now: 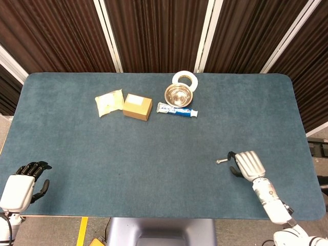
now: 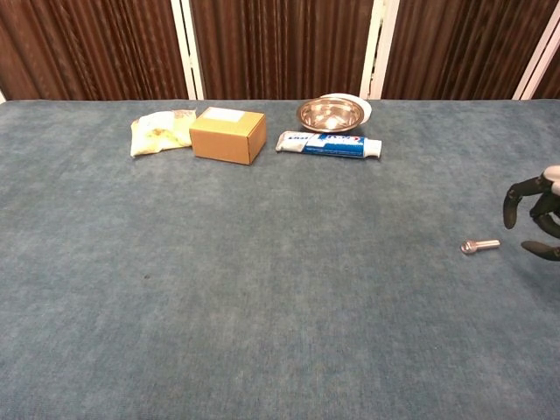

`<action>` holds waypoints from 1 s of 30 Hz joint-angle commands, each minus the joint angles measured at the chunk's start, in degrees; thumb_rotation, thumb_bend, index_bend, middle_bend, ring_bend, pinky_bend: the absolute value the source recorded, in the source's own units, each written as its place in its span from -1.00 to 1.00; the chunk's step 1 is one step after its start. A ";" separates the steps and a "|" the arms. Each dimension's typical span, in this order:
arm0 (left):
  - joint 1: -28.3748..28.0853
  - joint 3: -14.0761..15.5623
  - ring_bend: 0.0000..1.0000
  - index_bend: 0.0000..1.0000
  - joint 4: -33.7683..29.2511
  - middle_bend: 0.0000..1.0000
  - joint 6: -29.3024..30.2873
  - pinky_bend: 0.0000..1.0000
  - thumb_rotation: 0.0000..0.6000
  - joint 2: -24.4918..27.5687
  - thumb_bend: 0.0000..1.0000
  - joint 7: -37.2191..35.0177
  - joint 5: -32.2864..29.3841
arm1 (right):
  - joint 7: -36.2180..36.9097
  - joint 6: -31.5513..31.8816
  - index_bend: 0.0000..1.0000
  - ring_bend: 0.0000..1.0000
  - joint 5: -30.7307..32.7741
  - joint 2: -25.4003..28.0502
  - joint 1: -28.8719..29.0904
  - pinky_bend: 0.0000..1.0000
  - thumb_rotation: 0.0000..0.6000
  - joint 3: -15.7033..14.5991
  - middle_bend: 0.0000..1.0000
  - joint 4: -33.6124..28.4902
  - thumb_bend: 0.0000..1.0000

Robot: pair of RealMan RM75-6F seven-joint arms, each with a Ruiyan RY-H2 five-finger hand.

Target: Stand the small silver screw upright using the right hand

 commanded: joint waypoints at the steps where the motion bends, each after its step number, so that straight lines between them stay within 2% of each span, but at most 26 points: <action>1: -0.01 0.01 -0.44 -0.28 0.01 -0.40 -0.07 -0.24 1.00 -0.02 -0.10 0.05 -0.03 | 0.22 -1.50 0.13 0.88 0.95 -1.62 1.07 0.67 1.00 0.01 0.84 2.06 -0.09; 16: -0.05 -0.06 -0.44 -0.28 0.07 -0.40 -0.27 -0.24 1.00 -0.14 -0.10 0.25 -0.20 | -0.03 -4.67 0.11 0.89 5.05 -7.77 4.11 0.67 1.00 1.56 0.84 9.47 -0.09; 30: -0.03 -0.05 -0.44 -0.28 0.15 -0.40 -0.16 -0.24 1.00 -0.11 -0.10 -0.03 -0.05 | 0.56 -5.44 0.17 0.92 6.36 -10.64 5.29 0.70 1.00 1.81 0.87 13.66 -0.09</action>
